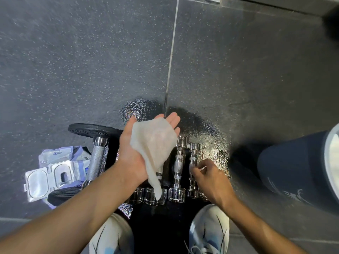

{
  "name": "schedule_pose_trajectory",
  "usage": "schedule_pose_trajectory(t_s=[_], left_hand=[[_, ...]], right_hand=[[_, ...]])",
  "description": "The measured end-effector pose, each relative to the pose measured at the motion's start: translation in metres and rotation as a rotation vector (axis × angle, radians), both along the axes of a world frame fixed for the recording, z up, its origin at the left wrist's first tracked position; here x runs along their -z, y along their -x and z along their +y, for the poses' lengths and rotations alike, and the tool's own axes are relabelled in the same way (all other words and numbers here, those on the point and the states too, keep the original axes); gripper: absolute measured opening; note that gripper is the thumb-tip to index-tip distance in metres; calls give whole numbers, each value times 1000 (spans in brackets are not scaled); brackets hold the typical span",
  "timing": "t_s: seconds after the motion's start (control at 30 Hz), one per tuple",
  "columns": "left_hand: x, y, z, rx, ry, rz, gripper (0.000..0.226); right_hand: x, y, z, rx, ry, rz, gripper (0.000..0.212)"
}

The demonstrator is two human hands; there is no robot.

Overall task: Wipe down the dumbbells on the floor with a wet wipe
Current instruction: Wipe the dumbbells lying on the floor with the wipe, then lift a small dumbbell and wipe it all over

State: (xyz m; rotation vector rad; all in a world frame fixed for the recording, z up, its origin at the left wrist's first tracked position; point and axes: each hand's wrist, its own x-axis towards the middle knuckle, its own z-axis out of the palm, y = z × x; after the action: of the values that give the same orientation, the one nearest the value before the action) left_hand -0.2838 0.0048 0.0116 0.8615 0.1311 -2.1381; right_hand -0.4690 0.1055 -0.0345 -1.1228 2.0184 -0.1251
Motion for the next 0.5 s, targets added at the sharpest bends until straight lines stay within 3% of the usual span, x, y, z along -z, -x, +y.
schedule_pose_trajectory(t_s=[0.1, 0.23, 0.33, 0.5], left_hand=[[11, -6, -3, 49, 26, -7, 72], [13, -8, -7, 57, -7, 23, 67], [5, -9, -5, 23, -1, 19, 66], [5, -10, -10, -8, -18, -16, 61]], right_hand=[[25, 10, -6, -101, -110, 155, 45], [43, 7, -20, -300, -140, 299, 59], [47, 7, -22, -322, -132, 313, 53], [20, 15, -15, -59, 98, 45, 32]])
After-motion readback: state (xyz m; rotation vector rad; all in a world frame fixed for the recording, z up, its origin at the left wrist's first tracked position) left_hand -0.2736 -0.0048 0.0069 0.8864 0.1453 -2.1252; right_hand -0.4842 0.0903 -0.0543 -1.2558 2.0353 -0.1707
